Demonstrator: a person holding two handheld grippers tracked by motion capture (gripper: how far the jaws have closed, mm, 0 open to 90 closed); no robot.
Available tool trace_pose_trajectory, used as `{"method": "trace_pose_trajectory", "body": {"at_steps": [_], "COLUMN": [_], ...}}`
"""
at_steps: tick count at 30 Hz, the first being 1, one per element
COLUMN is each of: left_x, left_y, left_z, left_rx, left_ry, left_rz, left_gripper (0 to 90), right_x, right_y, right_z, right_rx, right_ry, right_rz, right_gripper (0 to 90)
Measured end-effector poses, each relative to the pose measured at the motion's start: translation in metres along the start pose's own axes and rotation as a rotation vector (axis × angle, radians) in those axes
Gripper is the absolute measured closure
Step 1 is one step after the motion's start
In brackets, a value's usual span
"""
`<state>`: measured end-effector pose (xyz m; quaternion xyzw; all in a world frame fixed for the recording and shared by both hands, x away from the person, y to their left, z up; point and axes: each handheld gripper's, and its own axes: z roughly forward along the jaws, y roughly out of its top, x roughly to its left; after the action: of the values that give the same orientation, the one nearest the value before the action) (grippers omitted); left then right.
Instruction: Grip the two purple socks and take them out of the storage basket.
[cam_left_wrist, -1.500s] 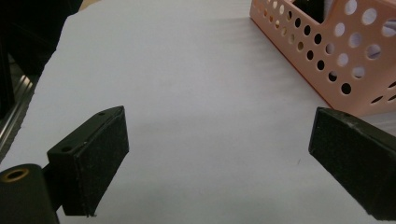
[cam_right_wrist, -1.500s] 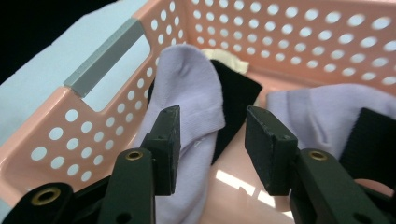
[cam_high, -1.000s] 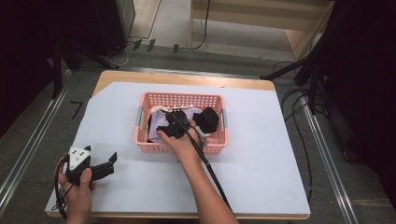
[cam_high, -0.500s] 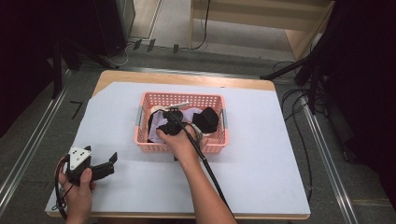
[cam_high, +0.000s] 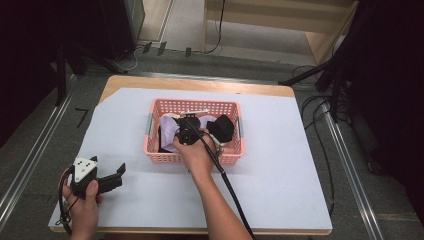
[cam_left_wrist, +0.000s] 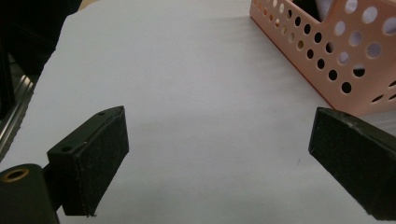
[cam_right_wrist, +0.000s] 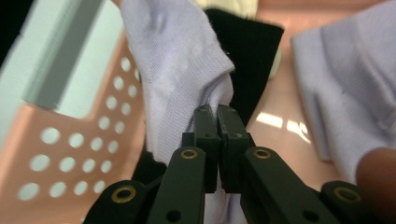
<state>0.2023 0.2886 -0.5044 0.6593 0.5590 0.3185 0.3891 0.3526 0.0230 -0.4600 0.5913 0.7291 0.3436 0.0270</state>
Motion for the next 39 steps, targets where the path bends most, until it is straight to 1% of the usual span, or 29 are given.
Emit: {"method": "trace_pose_trajectory", "body": {"at_steps": [2, 3, 5, 6, 10, 11, 12, 13, 14, 15, 16, 17, 19, 22, 23, 24, 26, 27, 28, 29, 31, 32, 34, 36, 37, 39], "left_x": [0.0, 0.0, 0.0, 0.0, 0.0, 0.0, 0.0, 0.0, 0.0, 0.0, 0.0, 0.0, 0.0, 0.0, 0.0, 0.0, 0.0, 0.0, 0.0, 0.0, 0.0, 0.0, 0.0, 0.0, 0.0, 0.0], "left_y": [0.0, 0.0, 0.0, 0.0, 0.0, 0.0, 0.0, 0.0, 0.0, 0.0, 0.0, 0.0, 0.0, 0.0, 0.0, 0.0, 0.0, 0.0, 0.0, 0.0, 0.0, 0.0, 0.0, 0.0, 0.0, 0.0], "left_z": [0.0, 0.0, 0.0, 0.0, 0.0, 0.0, 0.0, 0.0, 0.0, 0.001, 0.001, 0.001, 0.001, 0.001, 0.001, 0.001, 0.001, 0.001, 0.001, 0.001, 0.001, 0.001, 0.001, 0.001, 0.001, 0.001], "left_rx": [0.001, 0.0, 0.0, 0.001, 0.001, 0.0, 0.0, 0.0, 0.0, 0.001, 0.001, 0.002, 0.002, 0.002, 0.002, 0.003, 0.004, 0.003, 0.003, 0.003, 0.003, 0.004, 0.004, 0.005, 0.007, 0.007], "left_ry": [0.0, 0.001, 0.001, 0.001, 0.0, 0.0, -0.001, -0.001, -0.002, 0.0, 0.0, 0.0, 0.001, 0.001, 0.002, 0.001, 0.002, 0.004, 0.004, 0.003, 0.003, 0.001, 0.001, 0.001, 0.003, 0.003], "left_rz": [0.001, 0.0, 0.0, 0.002, 0.001, 0.001, 0.001, 0.001, 0.001, 0.001, 0.001, 0.002, 0.002, 0.003, 0.003, 0.002, 0.002, 0.003, 0.003, 0.002, 0.002, 0.002, 0.002, 0.003, 0.003, 0.003], "left_gripper": [5.6, 5.6, 5.6, 5.6, 5.6, 5.6, 5.6, 5.6, 5.6, 5.6, 5.6, 5.6, 5.6, 5.6, 5.6, 5.6, 5.6, 5.6, 5.6, 5.6, 5.6, 5.6, 5.6, 5.6, 5.6, 5.6], "right_x": [-0.002, -0.001, -0.002, -0.002, -0.002, -0.003, -0.003, -0.003, -0.004, -0.004, -0.004, -0.005, -0.005, -0.006, -0.008, -0.008, -0.009, -0.009, -0.009, -0.009, -0.008, -0.008, -0.008, -0.007, -0.008, -0.009], "right_y": [-0.001, -0.001, -0.002, -0.003, -0.005, -0.006, -0.006, -0.007, -0.007, -0.008, -0.008, -0.009, -0.01, -0.012, -0.012, -0.012, -0.013, -0.014, -0.014, -0.016, -0.016, -0.016, -0.016, -0.016, -0.016, -0.016], "right_z": [-0.004, -0.006, -0.009, -0.01, -0.015, -0.018, -0.018, -0.021, -0.023, -0.024, -0.024, -0.025, -0.028, -0.033, -0.036, -0.036, -0.039, -0.043, -0.043, -0.045, -0.047, -0.05, -0.052, -0.053, -0.056, -0.057], "right_rx": [-0.037, -0.048, -0.079, -0.103, -0.159, -0.192, -0.192, -0.232, -0.243, -0.266, -0.266, -0.283, -0.31, -0.361, -0.395, -0.395, -0.428, -0.469, -0.469, -0.515, -0.526, -0.558, -0.584, -0.589, -0.614, -0.62], "right_ry": [0.013, 0.016, 0.017, 0.022, 0.027, 0.038, 0.038, 0.05, 0.055, 0.063, 0.063, 0.066, 0.065, 0.079, 0.088, 0.088, 0.098, 0.121, 0.121, 0.111, 0.108, 0.102, 0.092, 0.091, 0.082, 0.077], "right_rz": [0.0, 0.007, 0.003, -0.009, -0.015, -0.019, -0.019, -0.027, -0.032, -0.051, -0.051, -0.064, -0.074, -0.095, -0.117, -0.117, -0.138, -0.171, -0.171, -0.216, -0.218, -0.24, -0.258, -0.254, -0.277, -0.28], "right_gripper": [88.9, 88.9, 88.9, 88.9, 89.0, 89.0, 89.0, 89.0, 89.0, 89.0, 89.0, 89.0, 89.0, 89.0, 89.0, 89.0, 89.0, 88.9, 88.9, 88.9, 88.9, 88.9, 89.0, 88.9, 88.9, 88.9]}}
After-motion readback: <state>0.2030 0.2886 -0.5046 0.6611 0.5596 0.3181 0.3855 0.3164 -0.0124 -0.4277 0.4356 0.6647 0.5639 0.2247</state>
